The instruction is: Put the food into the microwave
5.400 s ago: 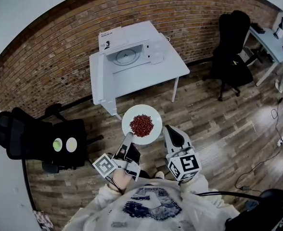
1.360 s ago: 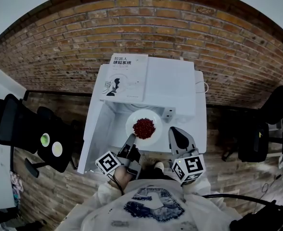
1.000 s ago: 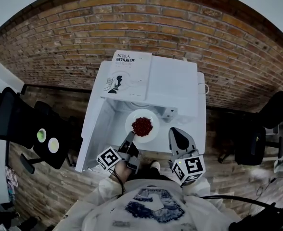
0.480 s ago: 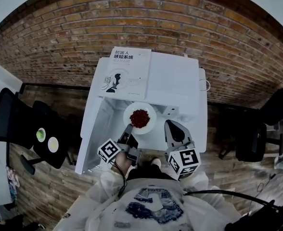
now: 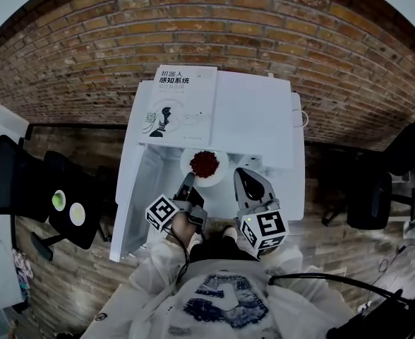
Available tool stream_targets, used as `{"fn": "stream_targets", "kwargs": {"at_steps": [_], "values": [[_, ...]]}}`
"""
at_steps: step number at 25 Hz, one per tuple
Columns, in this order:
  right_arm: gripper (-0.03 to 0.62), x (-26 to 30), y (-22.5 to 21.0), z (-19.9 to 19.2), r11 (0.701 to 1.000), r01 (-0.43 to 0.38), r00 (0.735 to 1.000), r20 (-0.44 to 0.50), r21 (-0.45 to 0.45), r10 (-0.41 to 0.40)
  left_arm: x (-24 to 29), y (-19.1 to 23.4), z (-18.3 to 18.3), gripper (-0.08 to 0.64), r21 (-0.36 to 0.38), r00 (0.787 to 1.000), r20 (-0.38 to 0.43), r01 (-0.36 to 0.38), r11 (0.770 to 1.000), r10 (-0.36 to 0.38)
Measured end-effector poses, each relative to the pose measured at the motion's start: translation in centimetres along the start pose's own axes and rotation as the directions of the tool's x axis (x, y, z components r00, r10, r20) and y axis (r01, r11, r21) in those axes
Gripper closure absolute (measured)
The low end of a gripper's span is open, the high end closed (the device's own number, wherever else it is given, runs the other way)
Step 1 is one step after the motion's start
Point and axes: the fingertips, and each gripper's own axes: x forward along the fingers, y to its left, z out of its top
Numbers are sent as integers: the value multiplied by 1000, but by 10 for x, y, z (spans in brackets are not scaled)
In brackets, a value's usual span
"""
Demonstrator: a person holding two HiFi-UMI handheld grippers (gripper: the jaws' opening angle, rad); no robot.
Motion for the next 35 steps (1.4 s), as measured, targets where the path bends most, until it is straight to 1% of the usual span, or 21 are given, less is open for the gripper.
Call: {"fn": "stream_targets", "kwargs": {"at_steps": [8, 18, 29, 32, 35], "values": [[580, 15, -7, -3, 1000, 19, 1000, -4, 7, -19, 27, 9, 7, 543, -20, 1000, 13, -12, 1000, 13], [580, 27, -10, -3, 1000, 22, 1000, -13, 12, -21, 58, 25, 18, 543, -4, 999, 27, -43, 999, 43], [580, 40, -13, -5, 1000, 19, 1000, -25, 15, -19, 78, 37, 27, 543, -23, 996, 41, -74, 997, 75], [580, 41, -14, -7, 1000, 16, 999, -33, 13, -15, 82, 43, 28, 543, -21, 995, 41, -93, 995, 94], [580, 42, -16, -8, 1000, 16, 999, -40, 12, -16, 84, 49, 27, 541, -37, 993, 43, -110, 993, 112]]}}
